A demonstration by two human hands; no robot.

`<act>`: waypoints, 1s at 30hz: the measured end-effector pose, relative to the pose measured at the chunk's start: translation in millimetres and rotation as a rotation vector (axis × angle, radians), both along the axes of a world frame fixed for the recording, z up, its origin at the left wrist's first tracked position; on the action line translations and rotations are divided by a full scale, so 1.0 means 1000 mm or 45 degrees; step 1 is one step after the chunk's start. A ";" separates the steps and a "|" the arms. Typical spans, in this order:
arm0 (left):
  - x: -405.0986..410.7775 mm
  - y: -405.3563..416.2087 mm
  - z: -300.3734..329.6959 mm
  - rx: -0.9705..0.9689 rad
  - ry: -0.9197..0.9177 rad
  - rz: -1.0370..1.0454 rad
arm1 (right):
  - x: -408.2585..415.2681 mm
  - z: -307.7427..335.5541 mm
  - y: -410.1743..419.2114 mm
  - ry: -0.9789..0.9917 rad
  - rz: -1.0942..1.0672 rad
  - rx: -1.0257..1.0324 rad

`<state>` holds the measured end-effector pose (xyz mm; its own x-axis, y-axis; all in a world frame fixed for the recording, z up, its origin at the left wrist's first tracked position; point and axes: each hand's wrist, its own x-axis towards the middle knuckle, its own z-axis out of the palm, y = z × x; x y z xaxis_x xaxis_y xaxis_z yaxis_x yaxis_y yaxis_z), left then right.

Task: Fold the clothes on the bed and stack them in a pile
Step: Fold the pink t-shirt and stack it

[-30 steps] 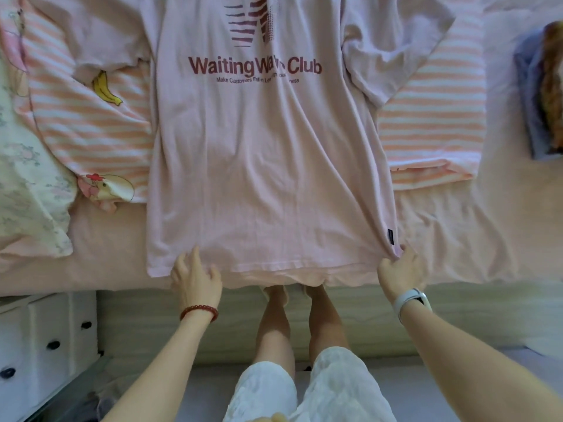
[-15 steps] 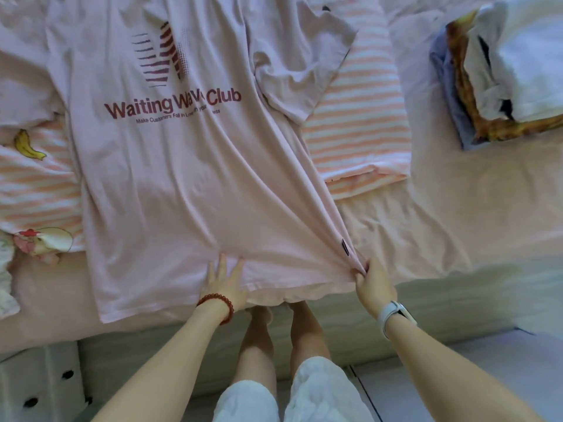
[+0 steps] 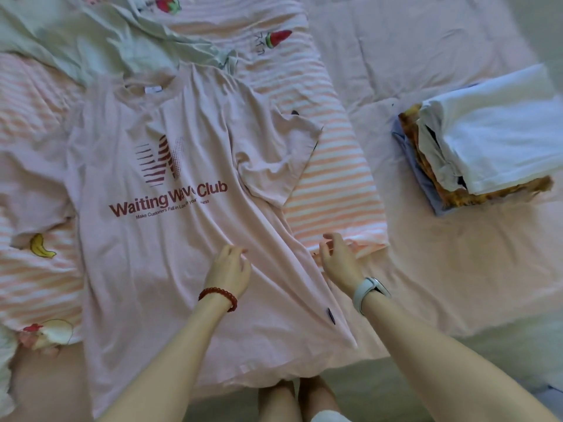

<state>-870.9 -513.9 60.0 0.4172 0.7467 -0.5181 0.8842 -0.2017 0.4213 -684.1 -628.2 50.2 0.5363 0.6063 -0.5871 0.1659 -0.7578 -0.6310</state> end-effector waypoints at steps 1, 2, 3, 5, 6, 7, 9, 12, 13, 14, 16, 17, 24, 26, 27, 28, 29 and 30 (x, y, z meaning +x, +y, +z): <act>0.010 0.013 0.002 0.029 -0.053 0.008 | 0.005 0.002 0.018 -0.021 -0.011 0.024; 0.019 0.026 0.004 0.061 -0.098 0.021 | 0.011 0.004 0.036 -0.041 -0.030 0.053; 0.027 0.038 0.006 0.093 -0.137 0.033 | 0.017 0.005 0.054 -0.047 -0.057 0.094; 0.042 0.061 0.007 0.148 -0.221 0.042 | 0.030 0.006 0.088 -0.071 -0.111 0.180; 0.049 0.070 0.007 0.167 -0.255 0.039 | 0.037 0.007 0.104 -0.101 -0.139 0.213; 0.054 0.079 0.006 0.189 -0.277 0.028 | 0.044 0.007 0.120 -0.124 -0.185 0.244; 0.063 0.097 0.002 0.254 -0.310 -0.019 | 0.059 0.006 0.149 -0.110 -0.346 0.298; 0.077 0.124 -0.005 0.332 -0.343 -0.092 | 0.081 -0.001 0.187 0.084 -0.698 0.366; 0.081 0.131 -0.008 0.343 -0.334 -0.104 | 0.087 -0.004 0.196 0.147 -0.783 0.376; 0.084 0.138 -0.010 0.352 -0.317 -0.112 | 0.092 -0.006 0.204 0.196 -0.830 0.376; 0.090 0.149 -0.013 0.365 -0.268 -0.117 | 0.101 -0.009 0.216 0.204 -0.825 0.341; 0.093 0.154 -0.014 0.374 -0.244 -0.120 | 0.105 -0.009 0.219 0.146 -0.789 0.321; 0.137 0.185 -0.010 0.435 -0.220 -0.319 | 0.192 0.033 0.239 -0.753 -0.572 0.553; 0.158 0.191 -0.015 0.411 -0.165 -0.385 | 0.225 0.032 0.250 -0.807 -0.496 0.484; 0.169 0.194 -0.019 0.385 -0.117 -0.422 | 0.237 0.026 0.254 -0.773 -0.442 0.432; 0.178 0.196 -0.023 0.358 -0.056 -0.463 | 0.245 0.018 0.258 -0.705 -0.380 0.390; 0.186 0.199 -0.028 0.334 0.012 -0.502 | 0.248 0.009 0.261 -0.599 -0.326 0.363; 0.192 0.203 -0.033 0.310 0.074 -0.531 | 0.250 -0.002 0.261 -0.468 -0.297 0.340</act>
